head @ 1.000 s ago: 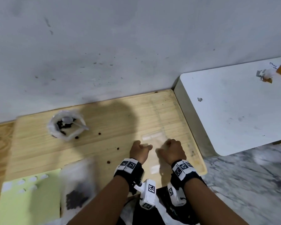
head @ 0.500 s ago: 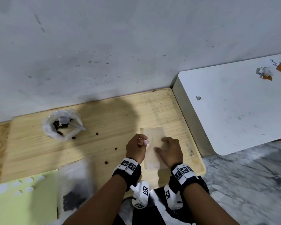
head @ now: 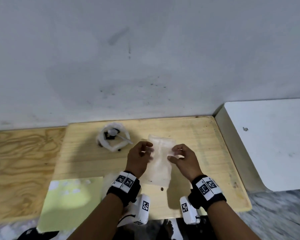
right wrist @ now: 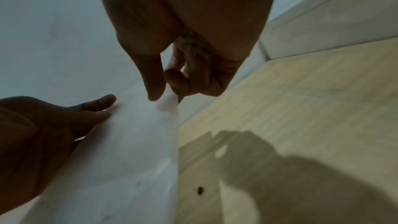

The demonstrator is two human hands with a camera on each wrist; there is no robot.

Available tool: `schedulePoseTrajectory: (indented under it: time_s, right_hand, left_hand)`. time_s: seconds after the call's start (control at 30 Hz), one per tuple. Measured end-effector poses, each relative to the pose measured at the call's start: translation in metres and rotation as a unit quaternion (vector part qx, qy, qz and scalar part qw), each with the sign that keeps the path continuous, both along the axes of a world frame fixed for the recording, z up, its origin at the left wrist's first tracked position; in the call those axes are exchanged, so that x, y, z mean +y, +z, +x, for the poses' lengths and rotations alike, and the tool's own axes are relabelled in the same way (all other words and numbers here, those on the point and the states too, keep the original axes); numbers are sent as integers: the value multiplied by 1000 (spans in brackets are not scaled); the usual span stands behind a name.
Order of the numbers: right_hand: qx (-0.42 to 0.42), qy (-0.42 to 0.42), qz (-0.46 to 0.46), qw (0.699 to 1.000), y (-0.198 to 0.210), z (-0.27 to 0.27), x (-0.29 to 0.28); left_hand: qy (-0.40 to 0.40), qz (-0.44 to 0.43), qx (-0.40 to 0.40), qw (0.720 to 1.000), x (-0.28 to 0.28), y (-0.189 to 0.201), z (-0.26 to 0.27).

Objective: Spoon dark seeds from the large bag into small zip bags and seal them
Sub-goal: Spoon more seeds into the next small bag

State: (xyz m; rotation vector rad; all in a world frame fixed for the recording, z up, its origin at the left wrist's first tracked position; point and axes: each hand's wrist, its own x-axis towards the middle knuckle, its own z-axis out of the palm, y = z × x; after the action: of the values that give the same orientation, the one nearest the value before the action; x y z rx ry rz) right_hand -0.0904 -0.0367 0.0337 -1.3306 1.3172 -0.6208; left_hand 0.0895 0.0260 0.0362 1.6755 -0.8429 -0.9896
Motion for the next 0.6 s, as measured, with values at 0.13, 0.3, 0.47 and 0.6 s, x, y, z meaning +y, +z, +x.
schedulePoseTrajectory:
  time_s: [0.13,0.3,0.47,0.6]
  right_hand:
    - [22,36,-68,997,32,50,5]
    - [94,226,-3,970,58,109,18]
    - [33,179,85,980,68,156,45]
    - [3,160,100,982,73,183,64]
  left_hand:
    - [-46,3,-72,996,29,19,61]
    - [-89,21,-130,987,60,37,124]
    - [-38,-49,-268,961,83,41,161]
    - [46,-98,-244,964,94,43,164]
